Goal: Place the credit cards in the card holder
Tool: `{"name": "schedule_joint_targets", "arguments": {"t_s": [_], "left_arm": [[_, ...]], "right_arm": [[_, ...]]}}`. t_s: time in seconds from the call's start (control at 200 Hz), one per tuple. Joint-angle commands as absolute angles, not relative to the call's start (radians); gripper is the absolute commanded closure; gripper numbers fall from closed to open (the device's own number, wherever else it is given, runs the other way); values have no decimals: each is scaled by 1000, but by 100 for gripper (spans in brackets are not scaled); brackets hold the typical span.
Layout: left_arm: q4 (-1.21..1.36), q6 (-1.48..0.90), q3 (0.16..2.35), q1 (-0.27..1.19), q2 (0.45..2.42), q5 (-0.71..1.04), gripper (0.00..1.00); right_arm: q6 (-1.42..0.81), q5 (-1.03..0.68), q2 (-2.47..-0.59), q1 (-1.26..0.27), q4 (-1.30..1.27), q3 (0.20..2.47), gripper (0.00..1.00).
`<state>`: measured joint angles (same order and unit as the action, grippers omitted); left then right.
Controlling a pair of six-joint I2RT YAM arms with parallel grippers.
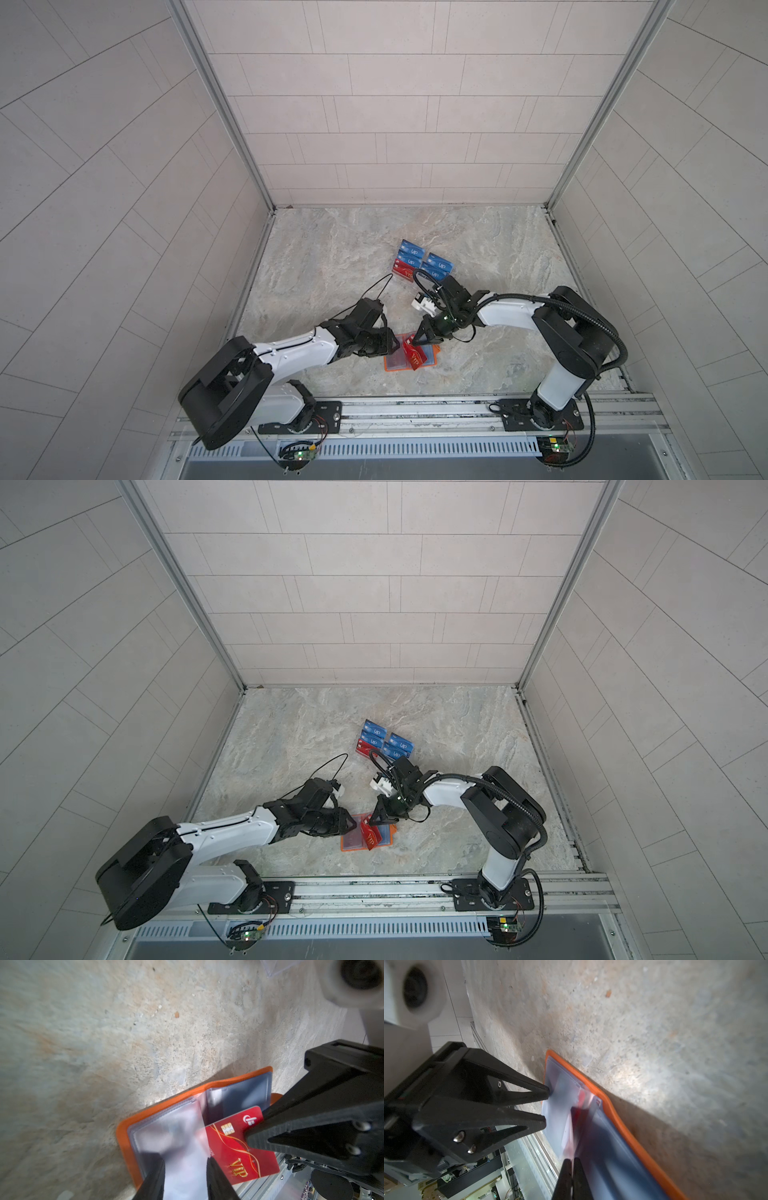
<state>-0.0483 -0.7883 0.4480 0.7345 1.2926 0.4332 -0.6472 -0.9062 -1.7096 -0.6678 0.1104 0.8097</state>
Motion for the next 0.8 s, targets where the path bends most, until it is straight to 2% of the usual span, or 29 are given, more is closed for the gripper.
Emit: {"name": "schedule_joint_targets", "arguments": {"t_s": [0.0,0.476,0.791], "left_arm": [[-103,-781,420,737,1295,413,62],[-109,-781,410,737,1278,413,61],[-112,-781,413,738,1276,414,61]], "right_arm": [[-665,-902,-1705,-675,77,794,100],[-702,-865,-1755,-683,20,796,100],[-776,-812,-1768,-683,-106,744,100]]}}
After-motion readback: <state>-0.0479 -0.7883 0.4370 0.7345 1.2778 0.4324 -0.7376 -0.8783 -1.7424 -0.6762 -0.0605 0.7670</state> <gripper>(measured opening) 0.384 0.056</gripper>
